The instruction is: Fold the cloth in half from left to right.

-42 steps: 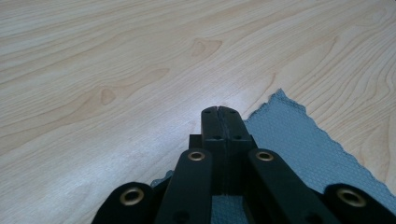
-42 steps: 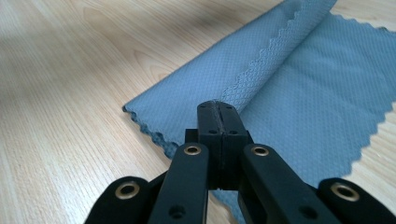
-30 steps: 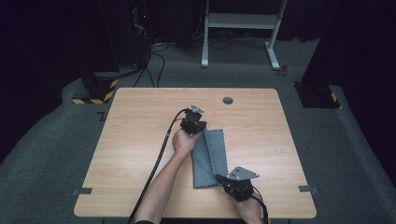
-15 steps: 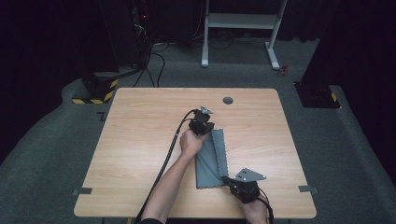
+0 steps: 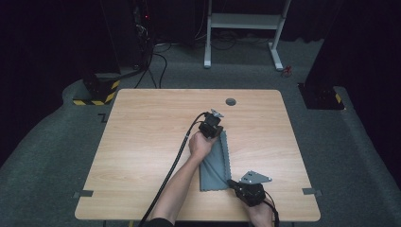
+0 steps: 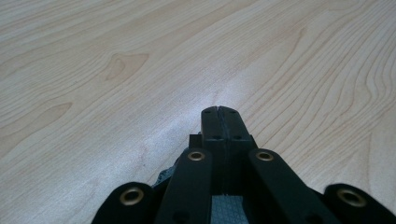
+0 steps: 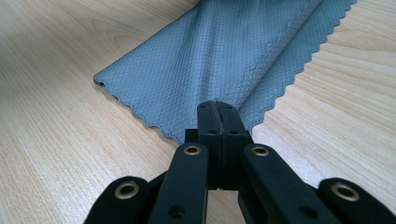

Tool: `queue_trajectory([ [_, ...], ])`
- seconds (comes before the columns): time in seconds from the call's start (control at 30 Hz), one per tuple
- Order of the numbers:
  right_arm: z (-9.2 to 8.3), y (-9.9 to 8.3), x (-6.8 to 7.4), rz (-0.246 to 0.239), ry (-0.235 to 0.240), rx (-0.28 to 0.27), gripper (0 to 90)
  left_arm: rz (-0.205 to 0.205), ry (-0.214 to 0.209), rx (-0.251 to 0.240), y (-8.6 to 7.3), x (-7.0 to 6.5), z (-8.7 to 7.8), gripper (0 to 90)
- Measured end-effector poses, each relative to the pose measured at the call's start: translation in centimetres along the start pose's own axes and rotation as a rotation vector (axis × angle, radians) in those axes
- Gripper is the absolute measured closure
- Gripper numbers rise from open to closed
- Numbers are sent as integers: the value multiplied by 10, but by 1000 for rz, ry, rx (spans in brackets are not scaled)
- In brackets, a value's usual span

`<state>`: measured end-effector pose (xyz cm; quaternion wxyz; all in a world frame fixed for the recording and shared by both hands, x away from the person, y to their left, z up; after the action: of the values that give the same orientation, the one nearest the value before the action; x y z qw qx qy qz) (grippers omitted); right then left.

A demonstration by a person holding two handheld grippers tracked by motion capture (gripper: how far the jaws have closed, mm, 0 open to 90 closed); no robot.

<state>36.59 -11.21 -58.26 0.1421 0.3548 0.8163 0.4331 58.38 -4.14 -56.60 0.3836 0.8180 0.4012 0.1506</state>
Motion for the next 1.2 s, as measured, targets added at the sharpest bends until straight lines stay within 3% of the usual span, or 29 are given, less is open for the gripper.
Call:
queue_trajectory([
  [0.27,1,-2,-3,21,-3,17,891,4,4,4,-2,-3,8,890],
  [0.3,0,-2,-4,21,-5,17,878,0,-5,6,-3,-3,8,848],
  [0.4,-2,0,-11,43,-29,6,821,-9,13,-6,-2,1,2,597],
  [0.53,-8,5,-20,57,-53,-17,803,-25,30,-34,-6,8,-20,505],
  [0.63,-11,13,-26,54,-55,-27,802,15,65,-23,-19,16,-40,477],
  [0.77,0,22,-30,3,-52,4,794,0,74,-14,-40,19,-66,453],
  [0.87,13,27,-31,-32,-45,34,779,8,77,-19,-59,13,-84,434],
  [0.97,23,30,-33,-48,-44,47,771,3,51,-19,-74,-1,-98,407],
  [1.1,33,30,-38,-57,-40,60,763,29,18,-4,-92,-26,-107,384],
  [1.2,37,30,-38,-61,-36,70,757,53,17,16,-108,-39,-110,370],
])
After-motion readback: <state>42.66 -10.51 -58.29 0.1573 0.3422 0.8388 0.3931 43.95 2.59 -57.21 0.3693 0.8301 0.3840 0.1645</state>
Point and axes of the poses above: each handheld gripper's, and its own axes: z roughly forward along the jaws, y roughly out of its top, x roughly to its left, the point moved 10 cm from there along z, roughly forward along the jaws, and after that the axes turned 3 degrees about -x, right-handed, at the moved point
